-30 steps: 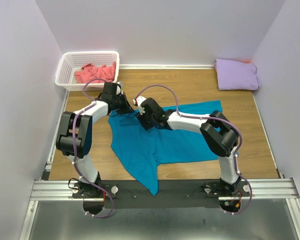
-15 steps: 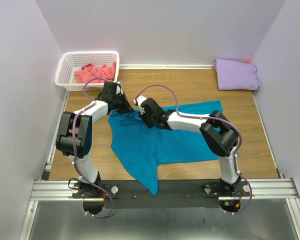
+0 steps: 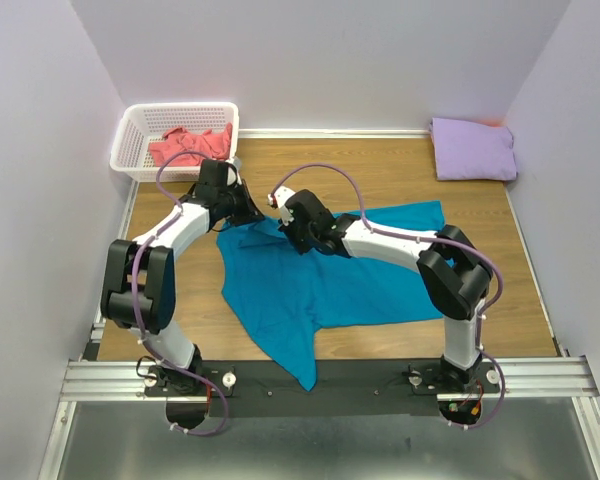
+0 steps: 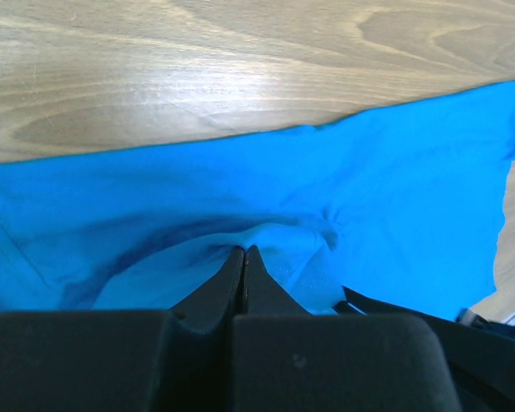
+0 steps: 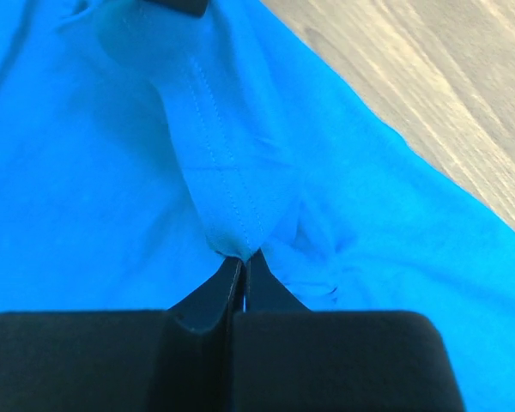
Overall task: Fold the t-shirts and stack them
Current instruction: Fold the tshirt
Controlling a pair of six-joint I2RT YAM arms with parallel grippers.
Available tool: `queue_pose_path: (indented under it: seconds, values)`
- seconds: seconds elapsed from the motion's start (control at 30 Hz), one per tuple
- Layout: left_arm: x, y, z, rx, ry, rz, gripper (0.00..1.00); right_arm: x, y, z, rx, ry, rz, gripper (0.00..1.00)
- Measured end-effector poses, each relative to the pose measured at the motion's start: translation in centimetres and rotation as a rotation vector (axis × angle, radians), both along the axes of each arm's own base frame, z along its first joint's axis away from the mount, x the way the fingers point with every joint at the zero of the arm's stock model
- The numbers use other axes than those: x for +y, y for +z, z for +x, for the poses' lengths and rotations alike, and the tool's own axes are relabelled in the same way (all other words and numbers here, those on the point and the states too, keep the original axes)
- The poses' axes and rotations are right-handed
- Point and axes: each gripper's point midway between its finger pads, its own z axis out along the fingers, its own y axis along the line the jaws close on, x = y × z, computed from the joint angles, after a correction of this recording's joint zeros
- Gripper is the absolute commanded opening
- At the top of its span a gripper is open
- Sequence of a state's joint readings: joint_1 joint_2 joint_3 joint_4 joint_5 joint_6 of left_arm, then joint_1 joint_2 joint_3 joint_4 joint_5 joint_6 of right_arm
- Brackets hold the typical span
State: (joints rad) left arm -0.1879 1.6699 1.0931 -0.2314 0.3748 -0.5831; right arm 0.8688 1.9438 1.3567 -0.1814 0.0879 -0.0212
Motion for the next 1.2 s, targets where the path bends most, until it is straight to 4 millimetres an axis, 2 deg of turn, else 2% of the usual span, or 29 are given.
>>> queue_pose_path:
  seconds: [0.17, 0.27, 0.3, 0.33, 0.5, 0.63, 0.8, 1.03, 1.13, 1.17, 1.2]
  values:
    - [0.3, 1.6, -1.3, -0.025, 0.003, -0.005, 0.00, -0.1, -0.2, -1.3, 0.048, 0.048, -0.009, 0.04]
    - [0.6, 1.8, -2.8, -0.014, 0.006, -0.006, 0.00, -0.4, -0.5, -2.2, 0.083, 0.079, -0.025, 0.04]
    - [0.7, 1.3, -3.5, 0.007, 0.010, -0.006, 0.00, -0.4, -0.5, -2.4, 0.088, 0.084, -0.026, 0.04]
    - [0.8, 1.8, -3.8, -0.005, 0.011, -0.009, 0.00, -0.5, -0.4, -2.6, 0.096, 0.093, -0.029, 0.04]
    - [1.1, 1.9, -6.7, 0.011, 0.029, -0.027, 0.00, -0.8, 0.1, -3.6, 0.117, 0.127, -0.036, 0.04]
    - [1.3, 1.6, -8.9, 0.031, 0.039, -0.039, 0.00, -1.1, 0.2, -4.2, 0.135, 0.155, -0.045, 0.04]
    - [0.9, -0.2, -11.3, 0.091, 0.041, -0.048, 0.00, -1.6, -0.2, -5.1, 0.166, 0.187, -0.073, 0.05]
    - [-0.7, -2.7, -14.0, 0.169, 0.013, -0.058, 0.00, -2.1, -0.7, -5.4, 0.177, 0.206, -0.103, 0.15]
    - [-1.2, -3.2, -14.6, 0.180, 0.008, -0.061, 0.03, -2.4, -1.2, -5.7, 0.194, 0.214, -0.123, 0.27]
    - [-1.2, -3.3, -14.7, 0.183, 0.009, -0.061, 0.05, -2.5, -1.4, -5.9, 0.199, 0.216, -0.129, 0.36]
    - [-1.3, -3.5, -14.8, 0.187, 0.012, -0.062, 0.13, -2.7, -1.5, -6.0, 0.205, 0.220, -0.138, 0.41]
